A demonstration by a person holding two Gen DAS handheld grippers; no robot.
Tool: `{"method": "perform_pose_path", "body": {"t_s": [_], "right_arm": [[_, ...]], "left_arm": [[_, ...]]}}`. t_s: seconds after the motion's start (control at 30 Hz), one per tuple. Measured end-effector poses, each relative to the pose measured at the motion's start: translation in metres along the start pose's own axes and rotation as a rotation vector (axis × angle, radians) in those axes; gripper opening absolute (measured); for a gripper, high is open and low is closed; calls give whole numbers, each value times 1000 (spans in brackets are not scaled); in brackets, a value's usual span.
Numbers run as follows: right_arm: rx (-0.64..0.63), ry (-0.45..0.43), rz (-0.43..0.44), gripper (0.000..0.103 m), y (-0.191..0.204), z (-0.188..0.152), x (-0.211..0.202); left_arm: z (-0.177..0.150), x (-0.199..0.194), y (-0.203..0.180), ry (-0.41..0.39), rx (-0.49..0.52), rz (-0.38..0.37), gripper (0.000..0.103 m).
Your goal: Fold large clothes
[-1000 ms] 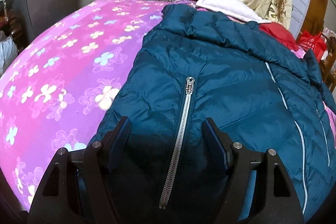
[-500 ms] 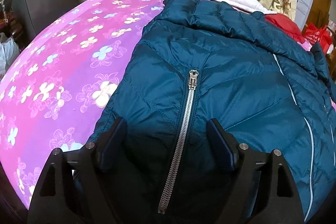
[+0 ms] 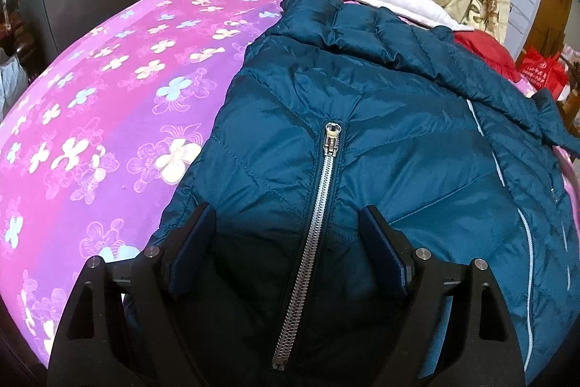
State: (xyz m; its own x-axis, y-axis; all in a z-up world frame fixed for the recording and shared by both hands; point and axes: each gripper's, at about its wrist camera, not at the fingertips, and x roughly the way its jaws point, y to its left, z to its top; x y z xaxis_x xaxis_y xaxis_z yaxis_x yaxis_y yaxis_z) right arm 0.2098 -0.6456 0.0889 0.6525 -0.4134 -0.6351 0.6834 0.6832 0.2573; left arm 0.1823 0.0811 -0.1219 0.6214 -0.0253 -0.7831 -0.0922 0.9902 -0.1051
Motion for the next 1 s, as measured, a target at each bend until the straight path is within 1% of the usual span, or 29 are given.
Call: {"method": "perform_pose_path", "body": {"t_s": [0.07,0.1,0.17,0.2,0.27,0.3,0.33,0.43,0.47,0.57,0.6,0.63,0.67,0.7,0.77,0.8,0.87,0.9,0.97,1.0], "right_arm": [[-48,-14,31,3,33,1,-18],[-94,-27,55,3,60,-1,-31],[-162,-39,93,3,100,-9,-48],[-211,-40,131,3,132,-17,-60],[-275,-34,195,3,173,-34,-74],[-327,-22,242,3,205,-50,-83],[-359,-15,269,3,223,-60,-88],[-488,44,390,3,299,-116,-100],[-521,61,417,3,314,-133,-101],[-661,141,518,3,379,-209,-103],[-693,159,534,3,392,-229,-103],[-744,188,555,3,411,-260,-99],[-774,206,566,3,421,-280,-96],[-819,239,570,3,437,-312,-88],[-868,287,565,3,452,-351,-76],[-913,318,552,3,462,-378,-66],[-973,356,504,3,472,-410,-52],[-1016,375,458,4,476,-428,-43],[-1090,339,411,7,476,-443,-39],[-1146,304,393,11,477,-450,-43]], "left_arm": [[0,-1,0,-2,-4,-7,83],[0,-1,0,-2,-5,-10,83],[0,-1,1,-3,-8,-19,83],[0,-2,2,-4,-12,-27,83],[0,-3,4,-8,-19,-40,83],[0,-3,5,-10,-25,-49,83],[0,-4,6,-12,-30,-55,83],[-1,-5,8,-17,-42,-72,83],[-1,-5,8,-17,-43,-73,83],[-1,-6,8,-17,-43,-73,83],[-1,-6,8,-18,-44,-75,83],[-1,-6,8,-18,-46,-77,83],[-1,-6,8,-19,-49,-82,83],[-1,-7,9,-21,-53,-89,83],[-1,-8,11,-25,-62,-103,83],[-1,-8,11,-27,-67,-112,83],[-1,-9,13,-32,-81,-129,83],[-1,-9,14,-34,-85,-134,83],[-1,-10,13,-35,-87,-136,83],[-1,-10,12,-34,-86,-134,83]]}}
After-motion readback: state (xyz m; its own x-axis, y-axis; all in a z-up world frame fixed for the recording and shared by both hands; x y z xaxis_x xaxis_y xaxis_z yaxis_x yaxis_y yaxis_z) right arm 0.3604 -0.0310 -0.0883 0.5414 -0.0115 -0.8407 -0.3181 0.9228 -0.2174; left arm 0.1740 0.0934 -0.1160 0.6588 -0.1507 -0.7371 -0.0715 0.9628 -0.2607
